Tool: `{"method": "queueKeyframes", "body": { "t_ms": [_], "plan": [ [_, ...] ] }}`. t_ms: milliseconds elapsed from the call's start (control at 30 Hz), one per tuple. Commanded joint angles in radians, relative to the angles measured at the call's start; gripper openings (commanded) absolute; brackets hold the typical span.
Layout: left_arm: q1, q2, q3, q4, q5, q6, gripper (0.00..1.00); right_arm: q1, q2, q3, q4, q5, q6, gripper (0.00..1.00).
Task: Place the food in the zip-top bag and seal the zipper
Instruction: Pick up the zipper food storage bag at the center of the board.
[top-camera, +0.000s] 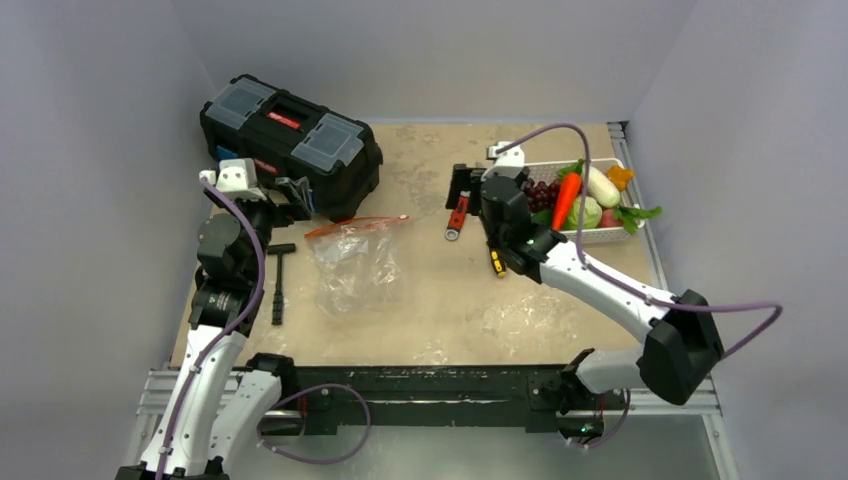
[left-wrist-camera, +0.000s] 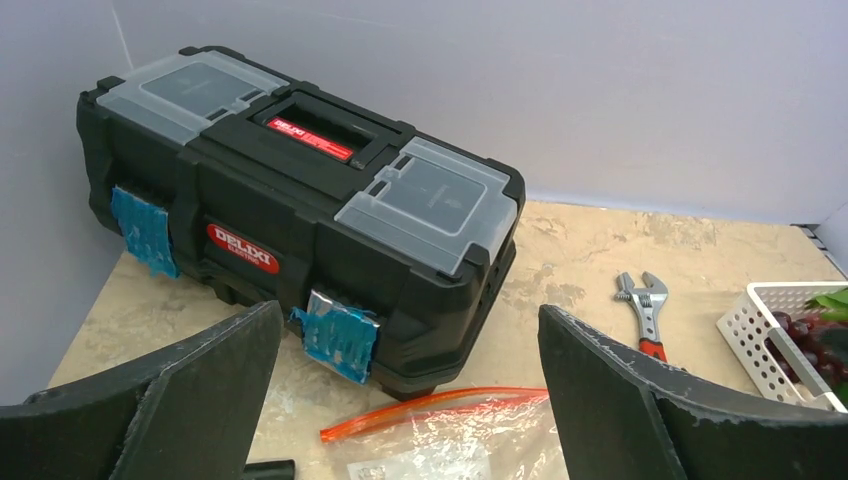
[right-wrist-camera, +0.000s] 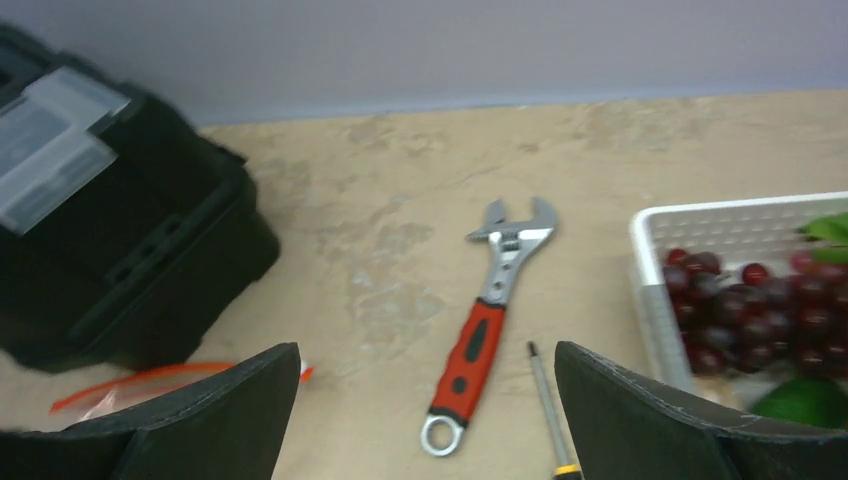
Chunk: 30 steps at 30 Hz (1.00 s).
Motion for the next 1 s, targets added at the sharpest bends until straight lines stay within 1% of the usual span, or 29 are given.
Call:
{"method": "queueKeyframes", "body": {
  "t_ms": [0,67,167,267,367,433,533,600,733,867,967],
  "plan": [
    [0.006,0.001,0.021,0.048,0.021,-0.014,0.99,0.034,0.120,0.086,-0.017,-0.182,0.062,0.99],
    [0.005,0.004,0.021,0.049,0.028,-0.016,0.99,0.033,0.205,0.154,-0.062,-0.329,0.088,0.99],
    [0.003,0.013,0.026,0.048,0.033,-0.018,0.99,0.033,0.318,0.234,-0.062,-0.590,0.099,0.99],
    [-0.001,0.019,0.033,0.048,0.033,-0.014,0.99,0.029,0.419,0.296,-0.083,-0.753,0.195,0.99],
    [-0.008,0.018,0.035,0.015,0.033,-0.007,0.99,0.016,0.495,0.326,-0.089,-0.861,0.275,0.99],
    [-0.010,0.020,0.038,0.012,0.038,-0.007,0.99,-0.001,0.505,0.300,-0.052,-0.891,0.369,0.99],
    [-0.010,0.027,0.041,0.012,0.048,-0.011,0.99,-0.051,0.513,0.227,0.032,-0.919,0.559,0.99],
    [-0.010,0.033,0.044,0.011,0.056,-0.012,0.99,-0.065,0.518,0.164,0.146,-0.936,0.649,0.99],
    [-0.011,0.034,0.045,0.011,0.063,-0.014,0.99,-0.066,0.553,0.161,0.169,-0.870,0.689,0.99],
    [-0.011,0.035,0.045,0.011,0.070,-0.018,0.99,-0.067,0.650,0.230,0.148,-0.903,0.736,0.99],
    [-0.011,0.040,0.047,0.011,0.079,-0.020,0.99,-0.067,0.684,0.214,0.251,-0.869,0.801,0.99]
  ]
}}
